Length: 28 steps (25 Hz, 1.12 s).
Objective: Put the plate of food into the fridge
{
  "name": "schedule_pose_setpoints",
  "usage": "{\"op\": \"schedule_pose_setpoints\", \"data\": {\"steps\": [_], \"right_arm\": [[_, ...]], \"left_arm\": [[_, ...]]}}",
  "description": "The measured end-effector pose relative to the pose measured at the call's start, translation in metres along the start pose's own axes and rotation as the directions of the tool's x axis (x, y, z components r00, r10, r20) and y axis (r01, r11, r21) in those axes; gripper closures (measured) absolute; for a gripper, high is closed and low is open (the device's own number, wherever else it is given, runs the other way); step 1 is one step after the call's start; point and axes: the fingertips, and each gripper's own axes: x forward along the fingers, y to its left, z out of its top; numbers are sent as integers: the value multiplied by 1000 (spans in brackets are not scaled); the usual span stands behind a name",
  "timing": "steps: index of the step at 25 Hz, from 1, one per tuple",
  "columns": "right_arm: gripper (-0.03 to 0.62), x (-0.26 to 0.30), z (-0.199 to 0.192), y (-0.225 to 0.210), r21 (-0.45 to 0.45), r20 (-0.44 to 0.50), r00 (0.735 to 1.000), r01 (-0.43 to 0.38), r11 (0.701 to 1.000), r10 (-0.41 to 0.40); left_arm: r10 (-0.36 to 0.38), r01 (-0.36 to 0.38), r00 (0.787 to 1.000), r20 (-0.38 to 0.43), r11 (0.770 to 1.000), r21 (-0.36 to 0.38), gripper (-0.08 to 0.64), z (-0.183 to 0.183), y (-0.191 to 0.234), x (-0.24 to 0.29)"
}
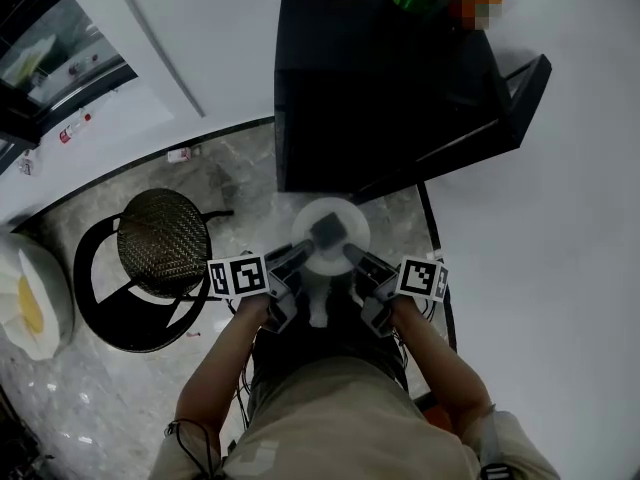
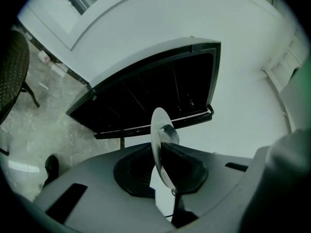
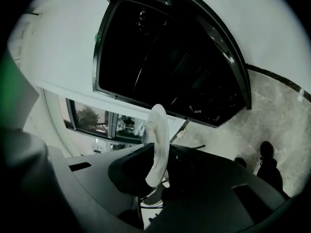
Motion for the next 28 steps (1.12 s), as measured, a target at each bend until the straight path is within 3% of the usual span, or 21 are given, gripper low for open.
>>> {"op": "schedule_pose_setpoints", "data": {"steps": [13,28], "right_arm": [[525,32,32,-67,48,-60,998,11,999,-8],[523,74,31,-135,22,-151,987,52,998,-49]], "left_arm": [[101,-99,994,44,995,-26,525,5,50,52],[117,-104,987,112,987,-122,525,-6,126,80]]}}
